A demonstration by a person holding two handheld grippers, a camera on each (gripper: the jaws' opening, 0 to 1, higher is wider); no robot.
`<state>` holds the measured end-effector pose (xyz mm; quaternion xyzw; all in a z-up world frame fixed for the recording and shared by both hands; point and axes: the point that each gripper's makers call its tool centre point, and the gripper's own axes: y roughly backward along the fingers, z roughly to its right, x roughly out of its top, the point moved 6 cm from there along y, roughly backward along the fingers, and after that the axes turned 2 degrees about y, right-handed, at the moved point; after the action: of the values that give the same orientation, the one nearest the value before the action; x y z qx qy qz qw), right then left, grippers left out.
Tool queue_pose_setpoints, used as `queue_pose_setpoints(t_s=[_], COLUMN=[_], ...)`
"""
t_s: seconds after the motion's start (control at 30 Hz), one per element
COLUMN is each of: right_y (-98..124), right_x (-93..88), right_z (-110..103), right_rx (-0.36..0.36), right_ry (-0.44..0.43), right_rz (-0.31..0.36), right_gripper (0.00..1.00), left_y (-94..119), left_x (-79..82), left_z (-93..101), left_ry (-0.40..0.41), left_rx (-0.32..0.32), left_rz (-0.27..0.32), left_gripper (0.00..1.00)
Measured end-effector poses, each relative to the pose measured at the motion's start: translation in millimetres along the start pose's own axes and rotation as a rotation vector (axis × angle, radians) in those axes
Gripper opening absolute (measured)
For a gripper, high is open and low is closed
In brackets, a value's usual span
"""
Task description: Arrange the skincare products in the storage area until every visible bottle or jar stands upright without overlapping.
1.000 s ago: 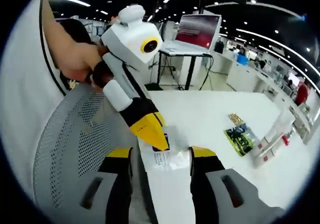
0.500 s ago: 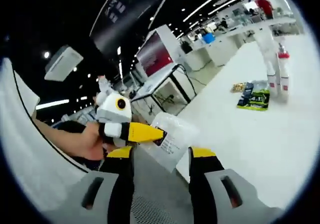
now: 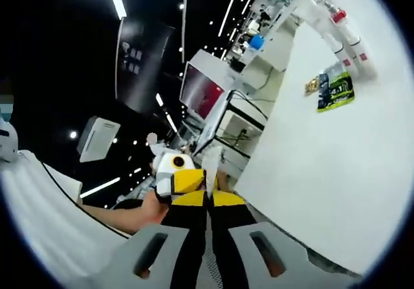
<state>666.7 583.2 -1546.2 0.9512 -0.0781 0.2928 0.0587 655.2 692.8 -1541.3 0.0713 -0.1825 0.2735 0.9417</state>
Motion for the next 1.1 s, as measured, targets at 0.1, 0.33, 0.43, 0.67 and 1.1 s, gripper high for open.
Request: queue_pose_setpoints(t_s=[0.1,0.33,0.43,0.67,1.1], right_y=[-2,-4,-4,-2,6], right_x=[-4.2,-12.1,-11.2,-2.0,0.1], right_z=[-1,-3,-3,3,7], right_rx=[0.003,0.009,-0.011,-0.039,0.005], right_ry=[-0.012,-0.022,0.028,0.001,-0.113], right_rz=[-0.034,-0.059,-0.046,0.043,0.066], right_gripper=[0.00,0.00,0.01,0.09,0.00], left_y=[0,5,4,3,0], left_x=[0.9,7.8,7.5,5.1,0.4], left_z=[0.9,-1.9,-2.6,1.5,-5.8], left_ry=[-0.005,0.007,0.001,-0.014,-0.012], left_rx=[0.002,0.005,0.011,-0.025,-0.007], left_rz=[0.013,0.055,0.053,0.026,-0.036], left_gripper=[0.08,0.05,0.02,0.01,0.04])
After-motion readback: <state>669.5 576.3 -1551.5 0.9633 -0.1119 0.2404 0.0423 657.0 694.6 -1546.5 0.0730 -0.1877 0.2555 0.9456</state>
